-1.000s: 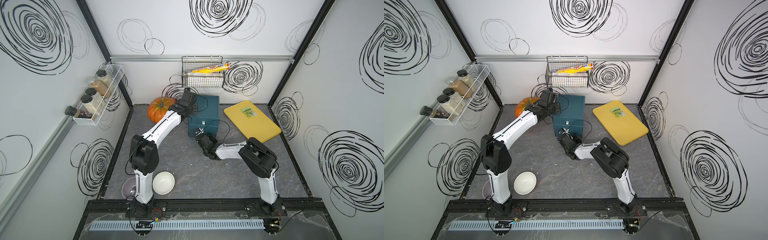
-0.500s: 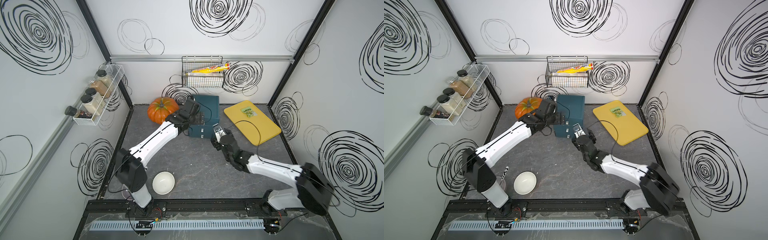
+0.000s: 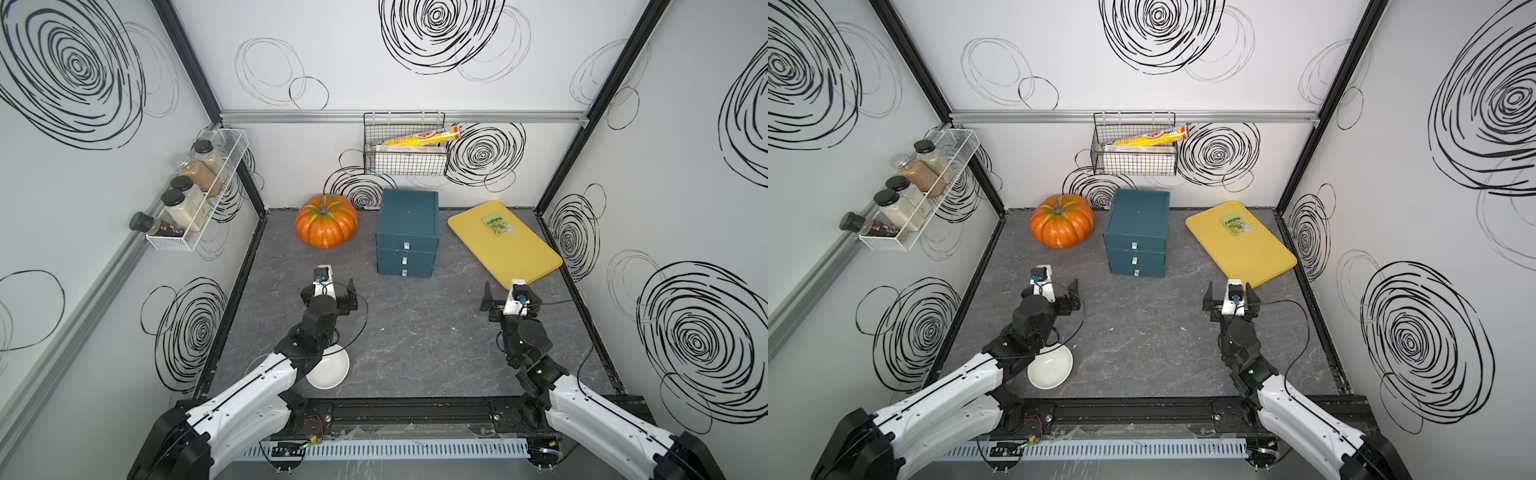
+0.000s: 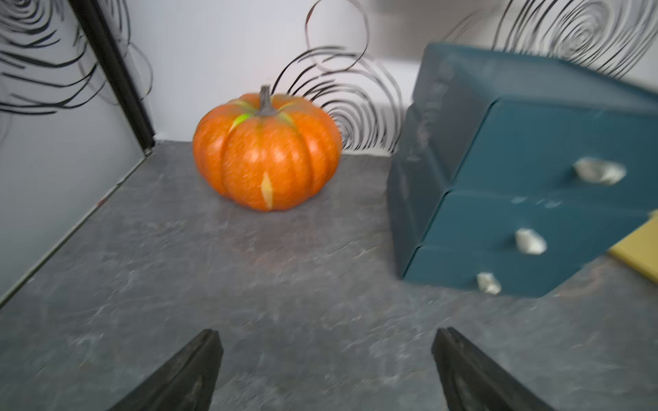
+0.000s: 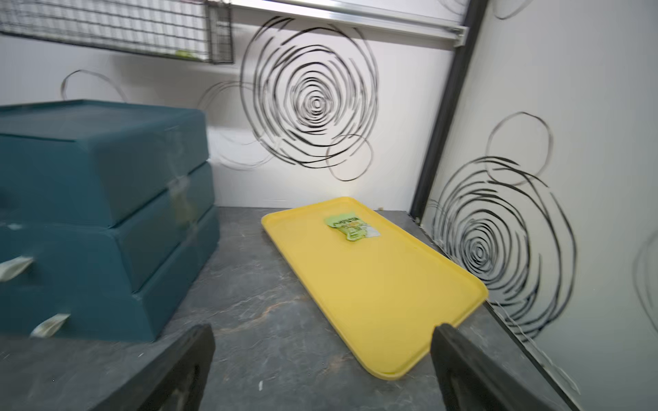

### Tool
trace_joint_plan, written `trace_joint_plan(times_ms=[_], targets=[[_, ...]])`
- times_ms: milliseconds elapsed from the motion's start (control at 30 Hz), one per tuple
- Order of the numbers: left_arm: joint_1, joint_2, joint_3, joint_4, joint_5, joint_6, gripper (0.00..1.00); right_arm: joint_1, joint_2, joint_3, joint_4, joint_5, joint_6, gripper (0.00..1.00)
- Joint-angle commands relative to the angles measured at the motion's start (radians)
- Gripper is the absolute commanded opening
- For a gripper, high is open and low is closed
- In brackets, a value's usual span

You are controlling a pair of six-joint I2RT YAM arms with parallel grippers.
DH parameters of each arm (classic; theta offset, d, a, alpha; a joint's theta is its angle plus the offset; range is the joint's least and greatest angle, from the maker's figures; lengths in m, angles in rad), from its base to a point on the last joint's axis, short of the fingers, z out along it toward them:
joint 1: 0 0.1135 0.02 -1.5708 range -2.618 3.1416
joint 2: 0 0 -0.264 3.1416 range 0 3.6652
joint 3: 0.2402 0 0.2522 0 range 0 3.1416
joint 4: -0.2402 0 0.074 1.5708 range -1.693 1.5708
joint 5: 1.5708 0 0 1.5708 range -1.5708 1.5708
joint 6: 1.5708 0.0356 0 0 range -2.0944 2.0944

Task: Place the plugs into the drawer by color
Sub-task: Reset both arms

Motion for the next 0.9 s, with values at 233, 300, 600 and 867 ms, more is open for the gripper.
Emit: trace_joint_plan(times_ms=[233,300,600,867], targets=[[0.217,0.202,-0.229,0.735,-0.063,0.218,0.99,-0.117,0.133,-0.058,0.305,0.006,0.108,1.0],[0.266,0.276,-0.177,0.7,0.004,0.203,0.99,-0.122,0.194,-0.014,0.292,-0.068,-0.021,1.0],[0.399,0.479,-0.122,0.919,0.243,0.227,0.99,-0.237,0.664,0.057,0.528,-0.198,-0.2,1.0],[0.522,0.686,-0.075,1.048,0.421,0.126,0.99,-0.459,0.91,0.09,0.75,-0.415,-0.009,1.0]])
